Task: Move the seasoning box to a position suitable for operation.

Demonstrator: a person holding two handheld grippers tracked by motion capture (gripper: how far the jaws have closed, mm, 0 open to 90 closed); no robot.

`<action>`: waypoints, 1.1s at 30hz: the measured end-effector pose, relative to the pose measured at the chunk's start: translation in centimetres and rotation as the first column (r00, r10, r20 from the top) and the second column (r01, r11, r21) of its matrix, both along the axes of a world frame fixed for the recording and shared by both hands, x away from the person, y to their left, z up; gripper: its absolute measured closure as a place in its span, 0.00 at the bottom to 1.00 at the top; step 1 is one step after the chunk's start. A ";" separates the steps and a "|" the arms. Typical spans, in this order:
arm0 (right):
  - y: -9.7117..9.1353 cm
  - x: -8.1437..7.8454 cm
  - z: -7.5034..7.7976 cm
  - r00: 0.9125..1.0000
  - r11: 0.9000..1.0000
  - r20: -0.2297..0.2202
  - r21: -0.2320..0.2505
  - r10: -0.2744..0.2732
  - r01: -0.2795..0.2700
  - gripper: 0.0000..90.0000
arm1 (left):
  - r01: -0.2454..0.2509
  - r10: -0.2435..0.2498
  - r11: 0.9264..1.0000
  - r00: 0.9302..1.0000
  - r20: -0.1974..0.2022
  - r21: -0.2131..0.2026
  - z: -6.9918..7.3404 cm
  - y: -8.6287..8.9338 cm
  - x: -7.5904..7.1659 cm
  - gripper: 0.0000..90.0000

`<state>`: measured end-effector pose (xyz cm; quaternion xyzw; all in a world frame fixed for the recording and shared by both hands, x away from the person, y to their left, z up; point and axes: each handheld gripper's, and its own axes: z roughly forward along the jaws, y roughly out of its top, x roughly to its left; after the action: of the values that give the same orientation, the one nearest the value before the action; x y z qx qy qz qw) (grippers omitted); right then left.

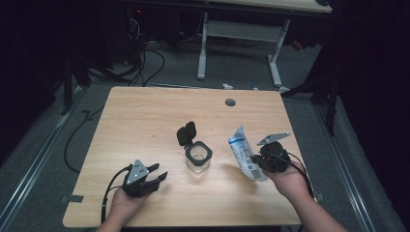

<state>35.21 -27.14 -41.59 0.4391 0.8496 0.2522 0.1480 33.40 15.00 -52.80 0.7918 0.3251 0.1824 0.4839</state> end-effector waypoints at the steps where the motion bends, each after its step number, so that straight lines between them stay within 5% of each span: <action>1: 0.0 0.0 0.1 1.000 1.000 -0.004 -0.004 0.002 -0.002 1.00 | 0.001 -0.001 1.000 1.000 -0.001 0.001 0.0 0.0 0.0 0.58; 20: 0.4 -0.2 1.1 0.995 0.997 -0.094 -0.076 0.026 -0.033 1.00 | 0.011 -0.011 1.000 1.000 0.006 0.008 0.0 -0.2 -0.1 0.58; 33: 0.7 -0.2 1.9 0.984 0.992 -0.173 -0.112 0.033 -0.053 1.00 | 0.020 -0.020 1.000 1.000 0.004 0.016 -0.1 -0.4 -0.2 0.58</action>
<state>34.99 -26.42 -39.69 0.4314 0.8815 0.1670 0.0944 33.23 14.59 -52.88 0.7983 0.3149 0.1818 0.4800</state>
